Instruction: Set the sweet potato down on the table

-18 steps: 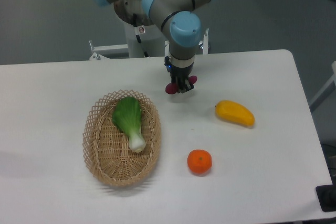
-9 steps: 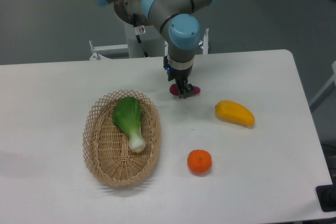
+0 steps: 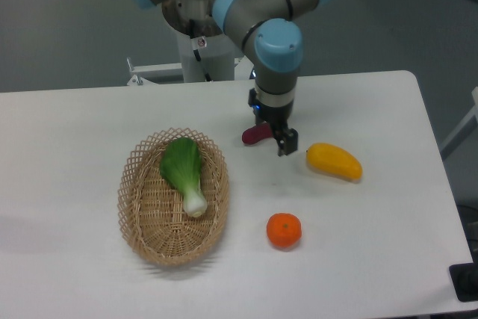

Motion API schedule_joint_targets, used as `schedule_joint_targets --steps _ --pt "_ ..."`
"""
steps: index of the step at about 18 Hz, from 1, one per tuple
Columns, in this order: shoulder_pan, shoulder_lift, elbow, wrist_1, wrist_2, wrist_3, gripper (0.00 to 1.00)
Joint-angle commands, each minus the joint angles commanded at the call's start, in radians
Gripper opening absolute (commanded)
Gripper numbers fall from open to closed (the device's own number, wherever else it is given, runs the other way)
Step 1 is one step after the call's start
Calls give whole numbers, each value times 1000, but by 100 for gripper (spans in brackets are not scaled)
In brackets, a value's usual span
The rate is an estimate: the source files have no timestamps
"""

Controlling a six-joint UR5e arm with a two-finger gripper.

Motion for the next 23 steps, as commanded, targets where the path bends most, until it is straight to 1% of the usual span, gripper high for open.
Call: schedule_joint_targets --steps 5,8,9,13,15,19,23 --pt "17 -72 103 -2 3 -2 100" --pt "32 -106 157 -3 5 -6 100" --pt "38 -115 173 -11 3 -12 100" --pt "57 -164 276 -78 3 -17 100" --pt "60 -189 319 -97 3 -17 100" --pt "74 -215 361 -110 3 -15 100" --pt "75 -224 367 -110 3 -15 100"
